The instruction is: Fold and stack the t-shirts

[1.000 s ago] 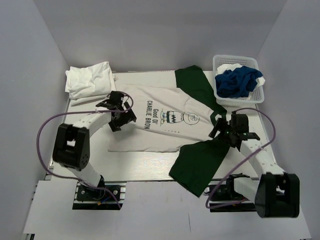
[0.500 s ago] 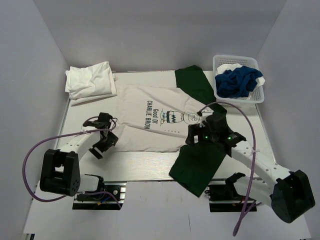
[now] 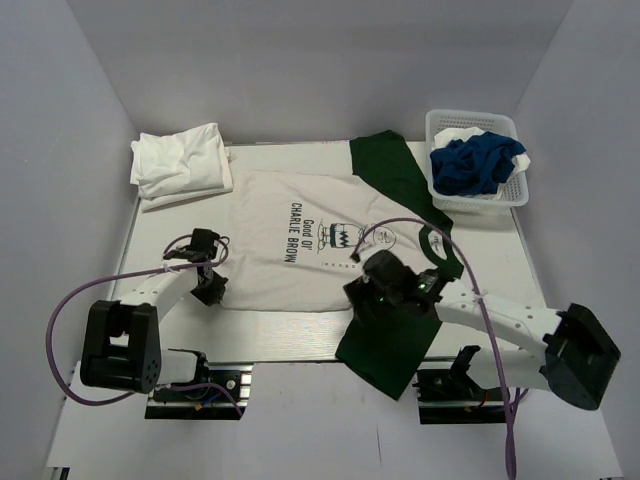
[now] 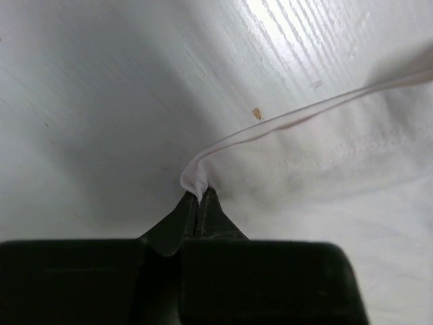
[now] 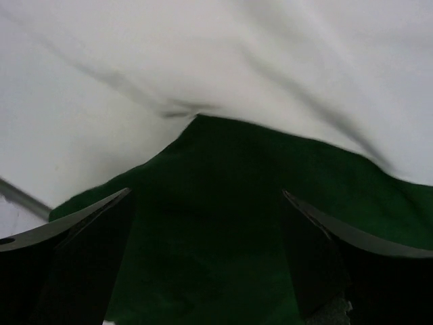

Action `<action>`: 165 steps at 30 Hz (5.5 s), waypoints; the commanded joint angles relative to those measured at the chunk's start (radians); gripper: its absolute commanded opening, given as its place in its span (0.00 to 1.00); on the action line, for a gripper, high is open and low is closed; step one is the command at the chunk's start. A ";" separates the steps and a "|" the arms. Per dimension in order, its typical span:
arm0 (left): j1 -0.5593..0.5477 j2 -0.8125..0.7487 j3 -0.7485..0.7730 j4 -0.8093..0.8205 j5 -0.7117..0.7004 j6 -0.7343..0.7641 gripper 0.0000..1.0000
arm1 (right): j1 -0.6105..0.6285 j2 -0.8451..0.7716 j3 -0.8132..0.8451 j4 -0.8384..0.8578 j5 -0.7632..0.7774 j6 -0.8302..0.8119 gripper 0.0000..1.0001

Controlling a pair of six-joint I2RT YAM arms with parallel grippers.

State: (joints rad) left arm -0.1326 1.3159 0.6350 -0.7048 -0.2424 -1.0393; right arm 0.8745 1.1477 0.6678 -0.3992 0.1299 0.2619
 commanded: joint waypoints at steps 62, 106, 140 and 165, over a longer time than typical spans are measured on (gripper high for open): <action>0.031 0.196 0.360 -0.131 0.075 -0.013 0.00 | -0.069 0.152 0.312 -0.113 0.384 -0.055 0.00; 0.059 0.662 1.042 -0.346 -0.212 -0.156 0.98 | -0.445 0.854 1.004 -0.089 0.301 -0.241 0.90; 0.041 0.638 0.646 -0.105 -0.044 0.021 0.99 | -0.534 0.997 0.906 0.298 0.171 0.025 0.90; 0.031 0.539 0.551 -0.064 -0.066 0.039 0.99 | -0.493 0.382 0.115 0.289 -0.202 0.230 0.90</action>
State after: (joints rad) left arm -0.1024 1.8812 1.2541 -0.7341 -0.2943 -0.9947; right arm 0.3874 1.5452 0.8021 -0.0677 -0.0612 0.4141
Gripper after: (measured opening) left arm 0.993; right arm 0.904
